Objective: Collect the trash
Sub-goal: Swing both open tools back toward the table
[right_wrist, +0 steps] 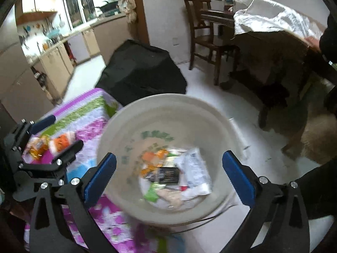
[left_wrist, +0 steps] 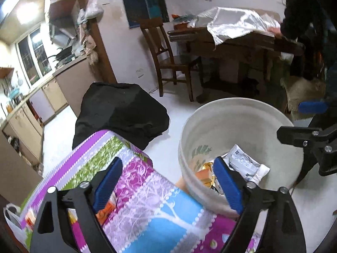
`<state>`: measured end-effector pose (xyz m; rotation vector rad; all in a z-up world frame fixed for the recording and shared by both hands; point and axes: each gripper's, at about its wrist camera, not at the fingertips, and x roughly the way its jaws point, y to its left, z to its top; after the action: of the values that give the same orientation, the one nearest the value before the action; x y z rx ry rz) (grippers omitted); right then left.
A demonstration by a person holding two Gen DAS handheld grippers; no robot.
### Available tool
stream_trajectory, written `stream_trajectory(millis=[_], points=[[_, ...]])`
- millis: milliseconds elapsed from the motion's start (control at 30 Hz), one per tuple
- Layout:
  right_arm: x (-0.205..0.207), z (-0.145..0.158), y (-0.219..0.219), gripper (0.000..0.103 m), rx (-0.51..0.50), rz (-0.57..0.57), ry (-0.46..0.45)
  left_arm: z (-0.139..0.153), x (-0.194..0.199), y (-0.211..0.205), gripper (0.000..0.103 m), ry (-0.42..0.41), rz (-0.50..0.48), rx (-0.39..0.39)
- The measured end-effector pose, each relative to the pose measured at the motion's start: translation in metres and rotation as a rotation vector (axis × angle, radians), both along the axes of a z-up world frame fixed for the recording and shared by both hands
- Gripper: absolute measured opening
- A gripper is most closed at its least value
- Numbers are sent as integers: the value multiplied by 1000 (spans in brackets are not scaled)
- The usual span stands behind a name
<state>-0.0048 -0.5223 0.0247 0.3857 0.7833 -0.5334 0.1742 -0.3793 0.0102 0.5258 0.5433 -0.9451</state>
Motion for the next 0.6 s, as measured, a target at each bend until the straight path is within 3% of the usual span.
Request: stream_trajectory(millis=[167, 400, 600], points=[[5, -7, 31, 97, 38, 32, -50, -4, 7, 50, 91, 32, 50, -36], [17, -18, 102, 97, -86, 151, -74, -34, 29, 147, 91, 117, 168, -57], [36, -40, 166, 97, -156, 285, -66, -65, 67, 256, 92, 186, 417, -89]])
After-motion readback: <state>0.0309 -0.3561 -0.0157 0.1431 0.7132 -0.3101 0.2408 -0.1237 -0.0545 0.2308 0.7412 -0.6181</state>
